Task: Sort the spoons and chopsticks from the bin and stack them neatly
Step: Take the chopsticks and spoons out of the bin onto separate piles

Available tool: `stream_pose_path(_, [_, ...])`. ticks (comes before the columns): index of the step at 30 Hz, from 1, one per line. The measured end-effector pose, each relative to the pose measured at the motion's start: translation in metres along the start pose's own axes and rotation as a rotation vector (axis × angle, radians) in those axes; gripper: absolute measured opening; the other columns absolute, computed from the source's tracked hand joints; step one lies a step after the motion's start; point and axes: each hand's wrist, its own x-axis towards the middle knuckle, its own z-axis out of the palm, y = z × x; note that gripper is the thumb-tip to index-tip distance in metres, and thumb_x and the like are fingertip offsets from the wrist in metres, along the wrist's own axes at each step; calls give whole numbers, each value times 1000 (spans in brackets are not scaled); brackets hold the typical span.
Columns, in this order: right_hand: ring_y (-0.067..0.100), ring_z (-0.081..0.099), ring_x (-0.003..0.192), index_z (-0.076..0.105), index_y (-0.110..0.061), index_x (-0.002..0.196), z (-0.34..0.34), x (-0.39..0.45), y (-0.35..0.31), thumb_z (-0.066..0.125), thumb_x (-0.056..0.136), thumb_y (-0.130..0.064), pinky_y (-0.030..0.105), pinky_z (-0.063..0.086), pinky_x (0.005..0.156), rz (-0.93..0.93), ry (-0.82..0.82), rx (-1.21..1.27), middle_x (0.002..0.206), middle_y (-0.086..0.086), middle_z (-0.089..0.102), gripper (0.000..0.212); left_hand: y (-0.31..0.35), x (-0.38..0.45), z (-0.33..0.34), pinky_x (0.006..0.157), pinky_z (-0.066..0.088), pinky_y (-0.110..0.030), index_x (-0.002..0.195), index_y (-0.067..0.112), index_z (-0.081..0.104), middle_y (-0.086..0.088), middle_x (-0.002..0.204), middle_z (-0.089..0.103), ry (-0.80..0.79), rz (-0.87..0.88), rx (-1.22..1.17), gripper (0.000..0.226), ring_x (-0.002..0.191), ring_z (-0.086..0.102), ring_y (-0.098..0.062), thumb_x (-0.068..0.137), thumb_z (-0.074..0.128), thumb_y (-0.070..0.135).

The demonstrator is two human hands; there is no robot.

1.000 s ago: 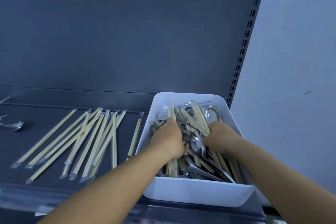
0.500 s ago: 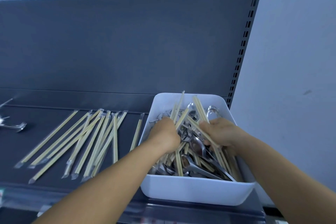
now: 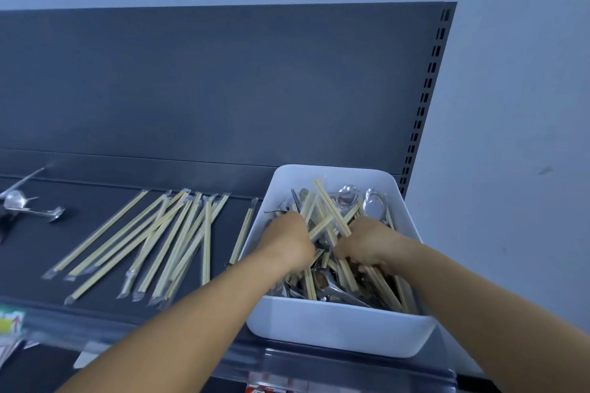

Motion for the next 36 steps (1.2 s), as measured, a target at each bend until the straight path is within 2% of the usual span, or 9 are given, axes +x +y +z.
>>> stream_pose_path(5, [18, 42, 53, 49, -11, 75, -10, -2, 3, 47, 86, -23, 21, 31, 48, 38, 77, 3, 68, 5, 49, 17, 0, -2, -4, 50, 36, -25, 90, 14, 51, -2, 79, 53, 41, -16, -65, 4, 73, 52, -23, 90, 51, 11])
stream_pose_path(9, [19, 32, 46, 50, -7, 69, -16, 7, 9, 44, 83, -11, 24, 27, 45, 38, 101, 352, 62, 12, 44, 16, 0, -4, -11, 54, 43, -27, 99, 11, 53, -6, 90, 59, 78, -41, -137, 11, 77, 59, -24, 88, 51, 9])
stream_pose_path(14, [15, 34, 41, 58, 0, 78, -35, 2, 1, 52, 82, -3, 19, 32, 36, -4, 39, 589, 61, 11, 45, 8, 6, -2, -27, 77, 57, -41, 98, 4, 56, -17, 93, 68, 90, -32, -234, 14, 86, 67, -33, 86, 49, 5])
stream_pose_path(18, [16, 37, 47, 59, 2, 86, -46, -6, -11, 51, 87, -5, 21, 33, 36, -76, 64, 595, 67, 12, 48, 11, 6, 2, -39, 77, 57, -46, 97, 9, 52, -18, 92, 66, 130, 20, -314, 9, 83, 67, -34, 89, 49, 7])
stream_pose_path(21, [17, 37, 50, 59, -6, 79, -47, -10, -22, 47, 92, -14, 26, 34, 48, -139, 178, 483, 67, 9, 47, 20, 5, 6, -48, 77, 57, -46, 106, 11, 48, -15, 95, 65, 177, 59, -345, 14, 82, 68, -30, 91, 49, 10])
stream_pose_path(24, [14, 36, 48, 57, -12, 80, -46, -11, -35, 43, 94, -20, 22, 32, 46, -196, 280, 350, 60, 2, 46, 22, -3, 8, -60, 78, 56, -46, 108, 11, 46, -13, 98, 63, 237, 100, -379, 16, 83, 67, -30, 92, 48, 11])
stream_pose_path(28, [19, 36, 53, 57, -13, 75, -44, -7, -75, 44, 91, -19, 27, 30, 50, -260, 333, 383, 60, 3, 44, 21, -31, 9, -89, 79, 55, -43, 114, 13, 45, -11, 98, 65, 295, 107, -379, 22, 84, 67, -29, 93, 51, 16])
stream_pose_path(33, [22, 45, 59, 60, -17, 70, -15, -4, -147, 46, 85, -25, 34, 41, 61, -314, 295, 385, 65, 4, 54, 22, -89, 8, -135, 65, 57, -33, 108, 13, 47, -12, 91, 67, 338, 51, -400, 19, 70, 70, -23, 91, 53, 17])
stream_pose_path(36, [22, 37, 55, 55, -17, 68, 24, 4, -185, 50, 85, -20, 30, 31, 53, -270, 146, 408, 62, 11, 45, 18, -132, 8, -153, 70, 58, -37, 103, 9, 49, -14, 93, 66, 331, -15, -394, 17, 68, 70, -23, 89, 55, 17])
